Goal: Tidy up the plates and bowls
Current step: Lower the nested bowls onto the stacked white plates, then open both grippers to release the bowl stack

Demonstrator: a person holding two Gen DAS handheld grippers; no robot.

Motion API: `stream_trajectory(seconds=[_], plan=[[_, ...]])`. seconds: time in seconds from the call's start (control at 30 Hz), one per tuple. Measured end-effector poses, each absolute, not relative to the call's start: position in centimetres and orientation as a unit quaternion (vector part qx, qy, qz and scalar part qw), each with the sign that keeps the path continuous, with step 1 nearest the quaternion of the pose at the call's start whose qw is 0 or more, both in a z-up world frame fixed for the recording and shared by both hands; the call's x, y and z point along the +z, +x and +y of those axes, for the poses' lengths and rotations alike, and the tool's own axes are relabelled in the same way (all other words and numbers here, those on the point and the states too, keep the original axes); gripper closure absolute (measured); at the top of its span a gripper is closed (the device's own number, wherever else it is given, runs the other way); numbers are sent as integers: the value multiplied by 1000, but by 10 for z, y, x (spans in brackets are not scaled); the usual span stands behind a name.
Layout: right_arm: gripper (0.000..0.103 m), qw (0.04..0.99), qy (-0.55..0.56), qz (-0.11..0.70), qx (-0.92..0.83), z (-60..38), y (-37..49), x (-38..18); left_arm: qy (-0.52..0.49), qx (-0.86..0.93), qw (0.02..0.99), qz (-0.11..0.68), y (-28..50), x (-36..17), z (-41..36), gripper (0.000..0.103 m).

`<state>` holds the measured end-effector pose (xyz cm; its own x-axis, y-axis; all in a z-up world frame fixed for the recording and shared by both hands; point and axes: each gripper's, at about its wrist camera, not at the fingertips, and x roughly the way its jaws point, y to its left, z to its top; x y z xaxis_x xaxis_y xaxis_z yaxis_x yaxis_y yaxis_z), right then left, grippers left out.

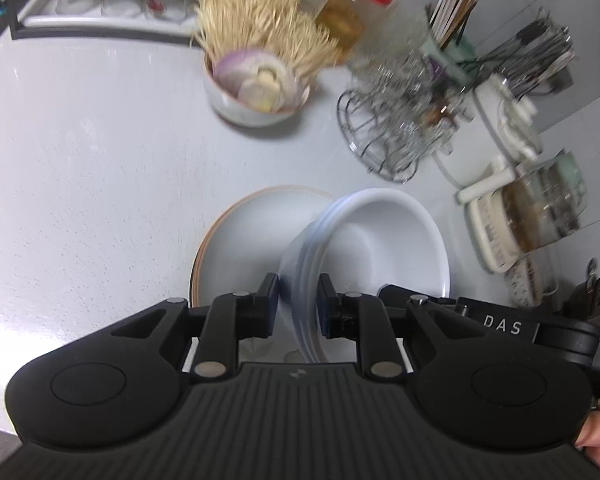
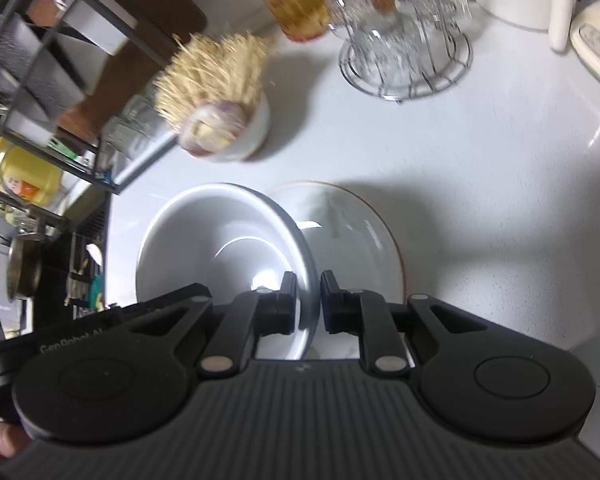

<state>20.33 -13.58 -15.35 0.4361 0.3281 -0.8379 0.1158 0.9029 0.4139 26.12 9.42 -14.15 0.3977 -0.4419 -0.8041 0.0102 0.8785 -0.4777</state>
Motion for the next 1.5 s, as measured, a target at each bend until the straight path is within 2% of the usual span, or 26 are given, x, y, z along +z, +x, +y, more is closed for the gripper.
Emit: stream_trajectory(seconds=[0.2,0.5,0.63,0.67,0.73,0.83,0.9,0.97,1.5], plan=[[86,806,220,547,46,-143,209,-182,-189,-126,799,557,268,-171,80,81],[86,810,206,546,51,-143,213,-195,-178,-129,788,575,279,-183,74,80],[86,813,210,540,62,-144,213,-197,-172,-126,789,576,281,-183,76,65],[86,814,208,538,63,-144,212,-196,-170,-124,790,576,280,-181,76,64],[86,813,209,539,64,-145,211,-195,-166,-124,794,572,279,-175,76,64],[80,813,210,539,66,-147,212,-193,-157,-121,803,562,276,-162,77,63],[62,817,214,531,66,-151,210,-187,-156,-118,809,555,274,-154,78,63],[56,827,210,517,66,-154,208,-178,-156,-119,815,545,271,-144,78,63],[56,902,165,388,98,-168,146,-85,-127,-136,876,445,212,-50,65,63]])
